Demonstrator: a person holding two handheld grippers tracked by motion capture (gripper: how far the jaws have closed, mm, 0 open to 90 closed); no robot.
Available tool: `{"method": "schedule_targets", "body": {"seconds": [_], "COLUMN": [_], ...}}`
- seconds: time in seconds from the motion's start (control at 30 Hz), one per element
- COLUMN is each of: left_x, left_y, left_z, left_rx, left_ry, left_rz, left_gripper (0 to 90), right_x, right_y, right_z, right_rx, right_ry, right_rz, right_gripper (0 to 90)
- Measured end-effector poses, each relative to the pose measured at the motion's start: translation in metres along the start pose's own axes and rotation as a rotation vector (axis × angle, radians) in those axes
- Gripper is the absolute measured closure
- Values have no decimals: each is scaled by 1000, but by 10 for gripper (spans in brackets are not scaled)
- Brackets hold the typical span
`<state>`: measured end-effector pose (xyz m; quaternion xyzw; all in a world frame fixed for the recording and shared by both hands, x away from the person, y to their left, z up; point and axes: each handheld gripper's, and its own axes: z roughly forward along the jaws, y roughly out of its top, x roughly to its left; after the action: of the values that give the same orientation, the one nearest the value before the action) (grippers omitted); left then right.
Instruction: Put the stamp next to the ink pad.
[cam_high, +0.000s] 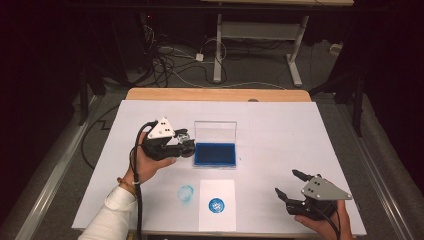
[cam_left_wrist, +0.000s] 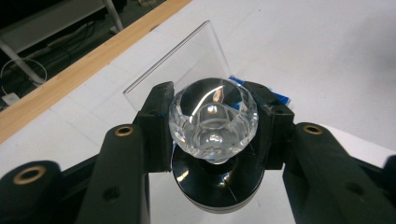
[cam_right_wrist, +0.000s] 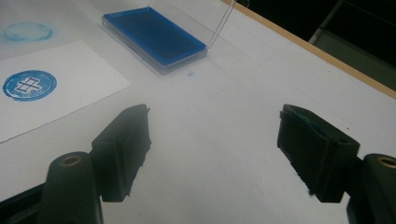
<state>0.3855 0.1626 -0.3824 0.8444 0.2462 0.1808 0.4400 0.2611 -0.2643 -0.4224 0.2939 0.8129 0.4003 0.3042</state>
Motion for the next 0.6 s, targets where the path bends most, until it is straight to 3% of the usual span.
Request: {"method": "schedule_targets", "body": {"seconds": [0.6], "left_x": [24], "left_y": [-24], "left_z": [30], "left_rx": [101], "left_ry": [36], "left_rz": [-57], "left_gripper": [541], "right_x": [-2], "right_y": [0], "right_z": [2], "right_rx": [4], "right_ry": [5], "right_rz": [-4], "right_gripper": [262]}}
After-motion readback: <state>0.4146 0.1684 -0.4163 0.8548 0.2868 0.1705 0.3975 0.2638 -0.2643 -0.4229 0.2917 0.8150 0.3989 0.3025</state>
